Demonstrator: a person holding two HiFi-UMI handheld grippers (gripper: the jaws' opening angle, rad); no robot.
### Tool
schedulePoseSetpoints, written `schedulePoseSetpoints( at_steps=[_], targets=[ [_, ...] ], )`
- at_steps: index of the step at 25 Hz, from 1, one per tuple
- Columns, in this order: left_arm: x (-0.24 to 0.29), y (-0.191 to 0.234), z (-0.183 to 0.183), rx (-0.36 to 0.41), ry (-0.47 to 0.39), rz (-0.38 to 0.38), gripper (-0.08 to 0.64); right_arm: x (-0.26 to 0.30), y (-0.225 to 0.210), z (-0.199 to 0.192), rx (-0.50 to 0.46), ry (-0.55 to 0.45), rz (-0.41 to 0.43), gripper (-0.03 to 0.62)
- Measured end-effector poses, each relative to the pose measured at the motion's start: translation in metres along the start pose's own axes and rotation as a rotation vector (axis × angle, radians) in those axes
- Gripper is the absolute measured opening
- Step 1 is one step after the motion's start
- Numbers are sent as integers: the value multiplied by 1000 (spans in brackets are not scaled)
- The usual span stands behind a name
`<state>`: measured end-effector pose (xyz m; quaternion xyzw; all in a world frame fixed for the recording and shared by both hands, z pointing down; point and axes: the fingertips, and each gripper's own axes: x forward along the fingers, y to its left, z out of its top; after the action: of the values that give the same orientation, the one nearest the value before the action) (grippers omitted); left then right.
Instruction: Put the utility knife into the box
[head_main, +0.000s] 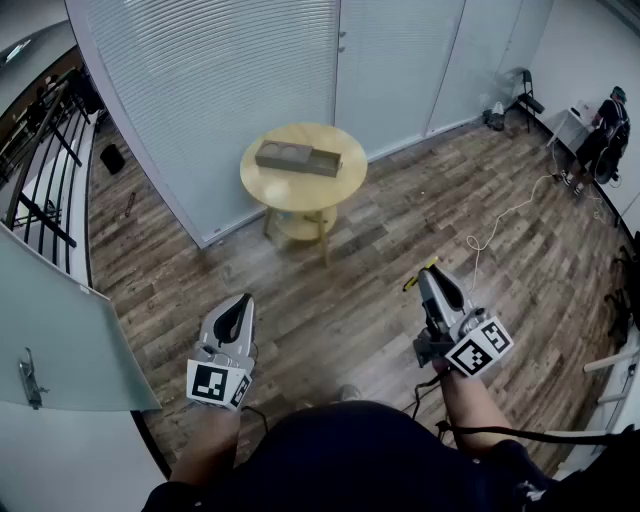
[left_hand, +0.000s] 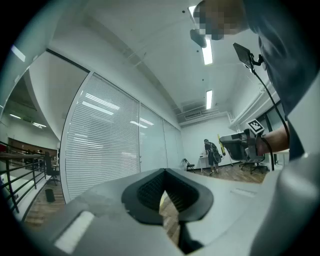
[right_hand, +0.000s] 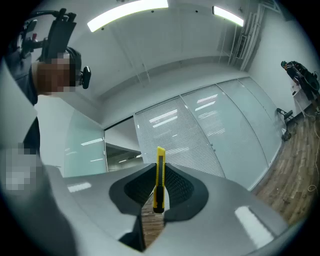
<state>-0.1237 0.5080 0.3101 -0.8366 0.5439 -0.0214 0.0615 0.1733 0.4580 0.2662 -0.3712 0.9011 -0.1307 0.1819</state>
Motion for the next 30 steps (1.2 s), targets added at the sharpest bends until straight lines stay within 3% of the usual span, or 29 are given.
schedulePoseSetpoints(
  at_steps=[8,15,24,30],
  targets=[
    [15,-20,-4,40,32,-42,3,-8,-8,2,2,2,10,61],
    [50,-53,1,65,45,-88,3,-27,-28,27,64,-72,58,61],
    [93,-101,4,90,31,-86,3,-50,-77,24,59,-25,89,61],
    [112,-106,-13,69,73,-87,3,-47,-100,10,108,12,85,61]
  ],
)
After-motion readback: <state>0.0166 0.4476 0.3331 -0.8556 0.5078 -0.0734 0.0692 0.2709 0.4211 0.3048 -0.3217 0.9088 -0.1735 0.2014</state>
